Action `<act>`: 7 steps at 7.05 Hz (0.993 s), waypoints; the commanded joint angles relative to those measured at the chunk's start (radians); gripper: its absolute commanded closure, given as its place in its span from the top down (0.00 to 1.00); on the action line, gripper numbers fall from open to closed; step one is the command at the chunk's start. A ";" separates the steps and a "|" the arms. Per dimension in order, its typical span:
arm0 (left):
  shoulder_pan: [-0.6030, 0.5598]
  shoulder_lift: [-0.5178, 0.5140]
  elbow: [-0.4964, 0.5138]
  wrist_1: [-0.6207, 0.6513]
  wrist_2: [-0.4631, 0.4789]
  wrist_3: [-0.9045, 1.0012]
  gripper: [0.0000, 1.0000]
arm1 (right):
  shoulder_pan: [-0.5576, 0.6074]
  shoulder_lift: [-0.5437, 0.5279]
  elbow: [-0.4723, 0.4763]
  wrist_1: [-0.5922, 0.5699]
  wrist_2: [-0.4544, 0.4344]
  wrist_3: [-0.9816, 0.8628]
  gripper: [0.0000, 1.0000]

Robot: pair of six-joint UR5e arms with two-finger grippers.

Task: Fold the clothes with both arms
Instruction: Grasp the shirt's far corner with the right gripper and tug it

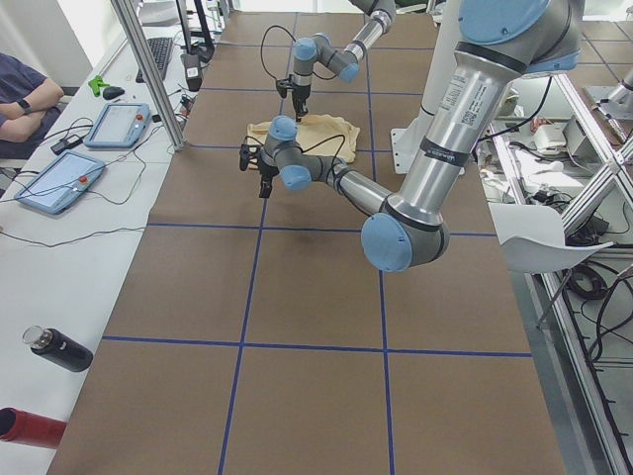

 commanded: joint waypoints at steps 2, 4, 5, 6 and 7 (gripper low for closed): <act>0.001 0.000 0.000 0.000 0.000 0.000 1.00 | 0.022 -0.016 0.006 0.001 0.040 0.007 1.00; 0.001 0.000 0.000 0.000 0.000 0.000 1.00 | 0.030 -0.016 0.010 0.002 0.034 0.001 1.00; 0.001 0.001 0.000 0.000 0.000 0.000 1.00 | 0.044 -0.004 0.010 0.001 0.034 0.009 1.00; 0.001 0.001 0.000 0.000 0.000 0.000 1.00 | 0.045 0.019 0.004 0.001 0.028 0.010 1.00; 0.001 0.003 0.000 0.000 0.000 0.000 1.00 | 0.047 0.036 -0.013 -0.002 0.002 0.010 1.00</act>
